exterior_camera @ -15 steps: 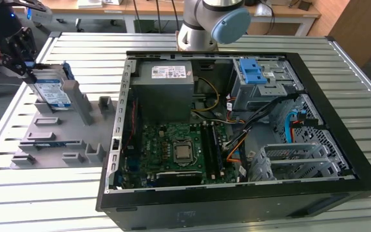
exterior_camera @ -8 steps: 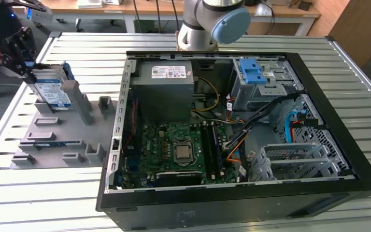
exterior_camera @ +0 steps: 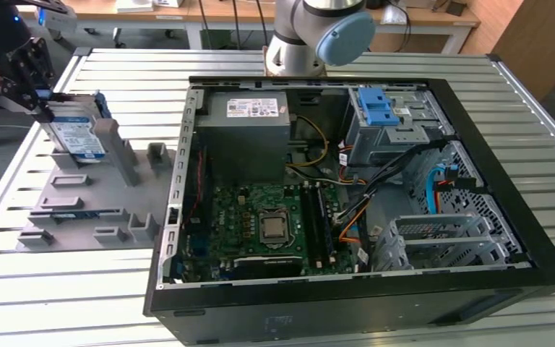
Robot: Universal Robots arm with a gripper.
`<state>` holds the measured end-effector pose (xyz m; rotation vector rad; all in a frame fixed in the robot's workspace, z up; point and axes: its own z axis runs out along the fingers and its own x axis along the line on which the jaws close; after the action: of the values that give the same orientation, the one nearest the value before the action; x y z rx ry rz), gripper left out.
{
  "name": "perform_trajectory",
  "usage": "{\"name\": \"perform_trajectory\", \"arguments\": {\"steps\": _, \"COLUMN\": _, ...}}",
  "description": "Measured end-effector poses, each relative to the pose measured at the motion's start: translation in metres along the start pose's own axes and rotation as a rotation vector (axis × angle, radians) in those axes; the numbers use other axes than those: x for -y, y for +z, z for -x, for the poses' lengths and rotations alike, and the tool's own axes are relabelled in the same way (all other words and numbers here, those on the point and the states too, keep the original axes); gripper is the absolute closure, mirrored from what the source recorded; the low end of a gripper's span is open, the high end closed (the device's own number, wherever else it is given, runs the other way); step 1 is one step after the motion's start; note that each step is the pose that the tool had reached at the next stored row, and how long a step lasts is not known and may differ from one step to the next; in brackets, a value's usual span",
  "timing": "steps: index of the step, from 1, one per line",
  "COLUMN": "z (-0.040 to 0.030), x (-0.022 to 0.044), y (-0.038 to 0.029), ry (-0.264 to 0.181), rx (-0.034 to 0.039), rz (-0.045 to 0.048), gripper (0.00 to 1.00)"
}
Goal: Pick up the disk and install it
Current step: 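Pick up the disk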
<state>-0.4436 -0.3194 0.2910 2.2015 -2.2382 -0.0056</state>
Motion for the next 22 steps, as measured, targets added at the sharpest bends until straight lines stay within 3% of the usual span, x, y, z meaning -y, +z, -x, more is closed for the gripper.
{"name": "perform_trajectory", "arguments": {"steps": 7, "z": 0.0000, "x": 0.0000, "y": 0.0024, "ry": 0.000, "rx": -0.0037, "rz": 0.0006, "gripper": 0.63}}
{"name": "perform_trajectory", "arguments": {"steps": 9, "z": 0.0000, "x": 0.0000, "y": 0.0026, "ry": 0.000, "rx": -0.0036, "rz": 0.0002, "gripper": 0.62}}
{"name": "perform_trajectory", "arguments": {"steps": 10, "z": 0.0000, "x": 0.0000, "y": 0.0026, "ry": 0.000, "rx": -0.0035, "rz": 0.0002, "gripper": 0.55}}
{"name": "perform_trajectory", "arguments": {"steps": 14, "z": 0.0000, "x": 0.0000, "y": 0.0027, "ry": 0.000, "rx": -0.0037, "rz": 0.0002, "gripper": 0.55}}
{"name": "perform_trajectory", "arguments": {"steps": 16, "z": 0.0000, "x": 0.0000, "y": 0.0027, "ry": 0.000, "rx": -0.0038, "rz": 0.0003, "gripper": 0.57}}
{"name": "perform_trajectory", "arguments": {"steps": 17, "z": 0.0000, "x": 0.0000, "y": 0.0028, "ry": 0.000, "rx": -0.0038, "rz": 0.0002, "gripper": 0.64}}
{"name": "perform_trajectory", "arguments": {"steps": 22, "z": 0.0000, "x": -0.0001, "y": 0.0028, "ry": 0.000, "rx": -0.0037, "rz": 0.0002, "gripper": 0.64}}
